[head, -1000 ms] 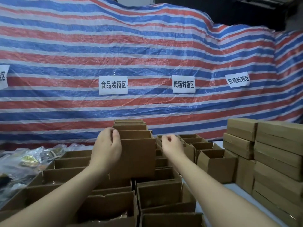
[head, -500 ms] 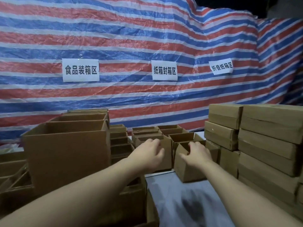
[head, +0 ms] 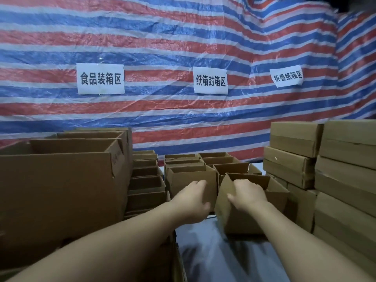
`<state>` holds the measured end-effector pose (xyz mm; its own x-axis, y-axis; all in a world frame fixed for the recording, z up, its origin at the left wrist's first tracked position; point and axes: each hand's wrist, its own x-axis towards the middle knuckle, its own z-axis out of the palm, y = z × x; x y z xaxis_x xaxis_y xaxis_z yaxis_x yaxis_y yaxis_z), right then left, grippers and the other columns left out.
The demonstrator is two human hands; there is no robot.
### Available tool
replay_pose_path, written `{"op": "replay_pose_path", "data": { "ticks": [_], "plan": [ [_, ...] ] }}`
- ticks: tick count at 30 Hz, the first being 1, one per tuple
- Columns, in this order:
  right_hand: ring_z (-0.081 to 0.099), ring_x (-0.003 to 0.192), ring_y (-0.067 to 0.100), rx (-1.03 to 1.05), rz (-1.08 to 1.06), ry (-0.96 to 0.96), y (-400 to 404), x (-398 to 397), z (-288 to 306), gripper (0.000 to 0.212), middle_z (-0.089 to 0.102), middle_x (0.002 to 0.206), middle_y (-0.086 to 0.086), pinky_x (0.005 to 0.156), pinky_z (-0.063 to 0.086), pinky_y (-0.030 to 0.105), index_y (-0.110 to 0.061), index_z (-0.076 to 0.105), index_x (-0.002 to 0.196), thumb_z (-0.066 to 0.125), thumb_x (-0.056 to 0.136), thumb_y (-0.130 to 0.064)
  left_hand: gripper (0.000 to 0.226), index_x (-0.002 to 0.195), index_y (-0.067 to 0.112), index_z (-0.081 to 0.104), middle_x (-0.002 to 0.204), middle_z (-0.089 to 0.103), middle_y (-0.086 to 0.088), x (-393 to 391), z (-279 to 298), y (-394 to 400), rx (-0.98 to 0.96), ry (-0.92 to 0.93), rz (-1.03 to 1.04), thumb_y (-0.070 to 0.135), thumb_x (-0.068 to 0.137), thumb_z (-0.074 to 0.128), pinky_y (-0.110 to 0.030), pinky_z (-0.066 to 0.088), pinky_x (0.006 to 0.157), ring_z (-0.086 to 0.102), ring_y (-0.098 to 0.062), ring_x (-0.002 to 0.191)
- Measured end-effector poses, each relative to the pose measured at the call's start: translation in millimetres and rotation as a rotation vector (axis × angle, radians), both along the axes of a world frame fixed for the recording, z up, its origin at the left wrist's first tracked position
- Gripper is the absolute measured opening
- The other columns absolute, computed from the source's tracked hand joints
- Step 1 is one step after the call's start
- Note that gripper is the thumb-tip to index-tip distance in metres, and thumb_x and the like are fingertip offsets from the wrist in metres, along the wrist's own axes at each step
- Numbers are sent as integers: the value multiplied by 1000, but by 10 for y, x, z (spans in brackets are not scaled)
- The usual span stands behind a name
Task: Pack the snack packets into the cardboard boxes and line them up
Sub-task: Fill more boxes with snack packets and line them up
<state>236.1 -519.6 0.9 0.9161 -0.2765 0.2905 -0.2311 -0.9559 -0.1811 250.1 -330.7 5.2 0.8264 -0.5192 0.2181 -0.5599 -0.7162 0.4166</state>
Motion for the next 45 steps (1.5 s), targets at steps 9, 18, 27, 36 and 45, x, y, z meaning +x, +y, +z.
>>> {"op": "replay_pose_path", "data": {
  "ticks": [9, 18, 27, 36, 45],
  "plan": [
    [60, 55, 4, 28, 179, -219, 1059, -1741, 1452, 26, 63, 63, -9, 46, 39, 19, -28, 61, 73, 65, 87, -50, 126, 155, 35, -9, 163, 17, 4, -1285, 1090, 638, -306, 49, -191, 53, 69, 82, -32, 33, 113, 26, -14, 146],
    [54, 55, 7, 164, 548, -513, 2431, -3285, 2584, 51, 56, 59, -6, 55, 35, 29, -19, 58, 67, 39, 104, -48, 106, 151, 40, 12, 151, 39, 3, -2820, 2036, 2185, -517, -175, -251, 56, 71, 80, -34, 42, 108, 45, -12, 131],
    [58, 98, 9, 398, 505, -197, 3498, -3277, 2068, 43, 57, 129, -4, 69, 49, 23, -31, 49, 138, 58, 99, -47, 95, 141, 59, 21, 122, 47, 44, -3705, 1419, 4145, -644, -116, -110, 59, 68, 82, -8, 49, 82, 49, 15, 118],
    [54, 111, 7, 326, 502, 24, 4037, -3143, 439, 35, 57, 134, -5, 73, 42, 9, -35, 62, 126, 47, 104, -12, 125, 153, 46, -5, 156, 23, 27, -3601, -173, 4647, -499, 152, 23, 52, 68, 86, -33, 22, 122, 21, 11, 142],
    [49, 79, -6, 286, 491, 76, 4287, -3013, -243, 29, 50, 99, -19, 57, 38, 9, -32, 58, 131, 51, 103, -33, 89, 135, 59, 30, 138, 47, 26, -3439, -707, 4812, -554, 393, 24, 49, 67, 87, -39, 39, 113, 45, 2, 131]
  ]
}}
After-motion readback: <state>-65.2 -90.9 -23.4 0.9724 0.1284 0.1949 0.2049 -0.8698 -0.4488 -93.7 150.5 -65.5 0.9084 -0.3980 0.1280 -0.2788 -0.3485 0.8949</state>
